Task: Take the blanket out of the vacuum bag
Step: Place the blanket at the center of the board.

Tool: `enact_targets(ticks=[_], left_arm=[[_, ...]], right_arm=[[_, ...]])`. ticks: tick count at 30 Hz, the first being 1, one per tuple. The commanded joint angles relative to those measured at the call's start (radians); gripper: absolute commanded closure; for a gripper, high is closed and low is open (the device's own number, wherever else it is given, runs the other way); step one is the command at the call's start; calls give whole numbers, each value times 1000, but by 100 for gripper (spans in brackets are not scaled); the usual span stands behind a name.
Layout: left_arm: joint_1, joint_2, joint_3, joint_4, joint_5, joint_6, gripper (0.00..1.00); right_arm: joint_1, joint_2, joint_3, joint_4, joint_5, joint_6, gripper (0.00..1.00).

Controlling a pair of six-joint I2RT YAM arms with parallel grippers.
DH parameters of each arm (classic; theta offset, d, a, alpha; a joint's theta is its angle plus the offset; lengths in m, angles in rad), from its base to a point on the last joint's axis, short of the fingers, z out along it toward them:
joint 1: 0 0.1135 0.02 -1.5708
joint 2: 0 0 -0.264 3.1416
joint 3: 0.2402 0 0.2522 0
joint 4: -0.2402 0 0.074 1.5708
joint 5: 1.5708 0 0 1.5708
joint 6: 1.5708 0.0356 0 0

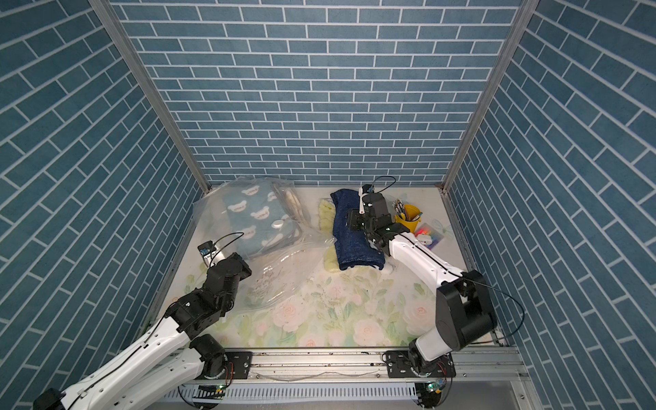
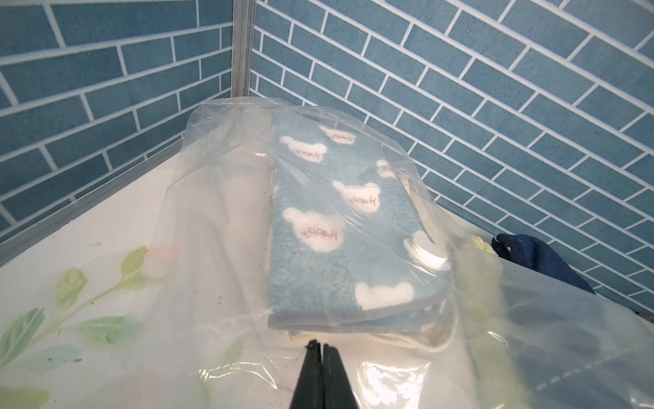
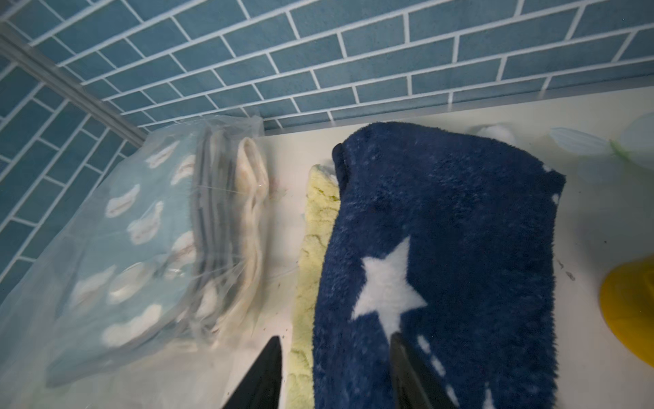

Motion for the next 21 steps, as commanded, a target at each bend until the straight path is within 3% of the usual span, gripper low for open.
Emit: enact_targets(ticks=[1, 6, 10, 12, 16, 21], left_arm=[[5, -6, 19, -28, -18, 8, 100], [7, -5, 13, -37, -19, 0, 100], [7, -5, 30, -42, 43, 19, 98], [-3, 4, 64, -79, 64, 29, 78], [-79, 39, 147, -199, -18, 25, 42], [-187, 133, 220, -293, -87, 10, 29]], right_arm=[[2, 194, 208, -48, 27, -116, 46], [10, 456, 519, -192, 125, -204, 35], [26, 572, 643, -247, 222, -250, 30], [36, 641, 695, -267, 249, -274, 27], [37, 738, 787, -305, 263, -293, 24], [37, 814, 855, -326, 297, -303, 24]])
